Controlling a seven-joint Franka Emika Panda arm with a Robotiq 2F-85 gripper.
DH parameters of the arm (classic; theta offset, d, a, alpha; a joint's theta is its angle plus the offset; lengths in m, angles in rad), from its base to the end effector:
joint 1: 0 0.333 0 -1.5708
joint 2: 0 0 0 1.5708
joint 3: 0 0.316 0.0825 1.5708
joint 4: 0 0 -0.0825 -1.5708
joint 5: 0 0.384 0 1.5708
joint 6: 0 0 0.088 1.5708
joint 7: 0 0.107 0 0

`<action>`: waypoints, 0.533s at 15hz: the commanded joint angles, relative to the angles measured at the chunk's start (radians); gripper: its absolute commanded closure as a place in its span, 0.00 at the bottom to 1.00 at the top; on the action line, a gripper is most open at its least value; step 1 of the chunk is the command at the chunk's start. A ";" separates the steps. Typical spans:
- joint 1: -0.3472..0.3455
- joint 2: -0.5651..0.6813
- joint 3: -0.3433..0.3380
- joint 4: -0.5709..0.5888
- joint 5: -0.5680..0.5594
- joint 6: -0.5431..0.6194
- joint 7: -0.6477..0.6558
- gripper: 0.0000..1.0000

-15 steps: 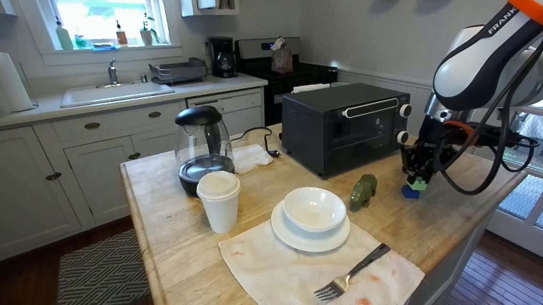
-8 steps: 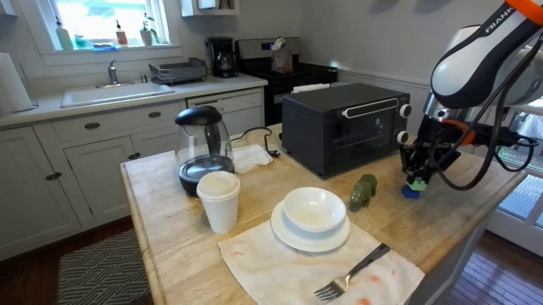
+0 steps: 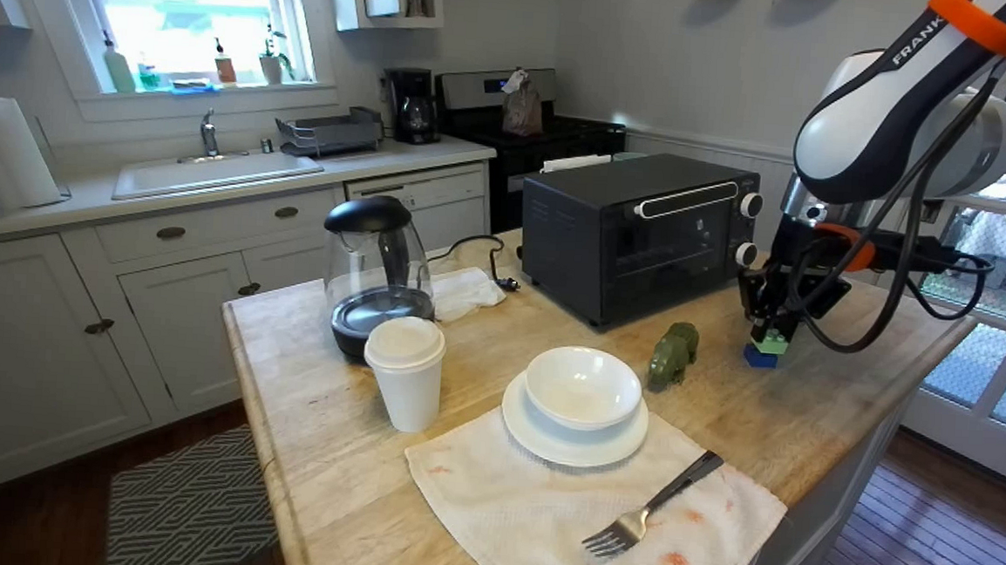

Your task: Pick up the lime green lego block and put it on the blue lego block

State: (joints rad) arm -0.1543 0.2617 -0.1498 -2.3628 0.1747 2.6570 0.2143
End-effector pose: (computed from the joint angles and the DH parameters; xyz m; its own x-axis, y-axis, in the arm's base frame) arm 0.4888 -0.1603 0.2213 0.7858 -0.6180 0.0235 -0.6163 -0.7856 -0.0545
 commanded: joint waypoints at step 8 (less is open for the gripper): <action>0.003 0.033 0.004 0.034 0.026 -0.029 0.027 0.89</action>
State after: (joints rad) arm -0.1538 0.2689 -0.1469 -2.3582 0.1766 2.6558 0.2201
